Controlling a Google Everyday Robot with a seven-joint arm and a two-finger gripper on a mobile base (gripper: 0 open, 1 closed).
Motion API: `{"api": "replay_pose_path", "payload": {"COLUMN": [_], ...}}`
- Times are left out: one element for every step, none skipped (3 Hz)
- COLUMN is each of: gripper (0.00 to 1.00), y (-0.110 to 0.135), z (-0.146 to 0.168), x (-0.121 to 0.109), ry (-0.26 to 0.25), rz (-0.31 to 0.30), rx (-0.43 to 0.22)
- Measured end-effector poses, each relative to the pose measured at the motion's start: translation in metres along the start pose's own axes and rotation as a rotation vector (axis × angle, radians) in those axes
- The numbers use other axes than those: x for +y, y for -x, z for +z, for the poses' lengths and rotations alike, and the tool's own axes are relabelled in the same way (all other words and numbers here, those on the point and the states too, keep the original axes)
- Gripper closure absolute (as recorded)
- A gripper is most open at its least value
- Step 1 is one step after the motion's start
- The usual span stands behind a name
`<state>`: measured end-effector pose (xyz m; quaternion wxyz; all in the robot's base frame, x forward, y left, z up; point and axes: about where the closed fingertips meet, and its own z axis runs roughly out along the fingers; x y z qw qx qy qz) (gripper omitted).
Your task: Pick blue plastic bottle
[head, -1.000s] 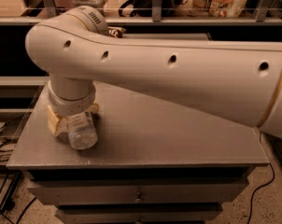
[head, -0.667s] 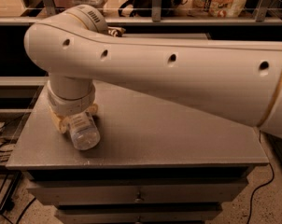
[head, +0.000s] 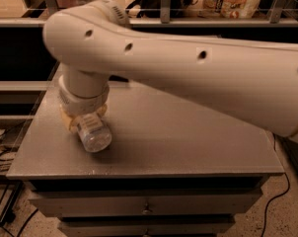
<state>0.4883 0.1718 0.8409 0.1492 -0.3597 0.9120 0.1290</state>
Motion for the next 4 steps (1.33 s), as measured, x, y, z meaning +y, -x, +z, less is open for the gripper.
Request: {"api": "replay_pose_path", "payload": {"gripper": [1.0,1.0,1.0,1.0], "y": [0.019,0.032,0.049,0.048], "z": [-0.055,-0.114,-0.144,-0.143], "x": [-0.049,-0.087,-0.085,-0.085], "ry": [0.114,0.205,0.21,0.208], "rz": [0.069,0.065,-0.021,-0.022], "rx": [-0.156,-0.275,-0.35,-0.347]}}
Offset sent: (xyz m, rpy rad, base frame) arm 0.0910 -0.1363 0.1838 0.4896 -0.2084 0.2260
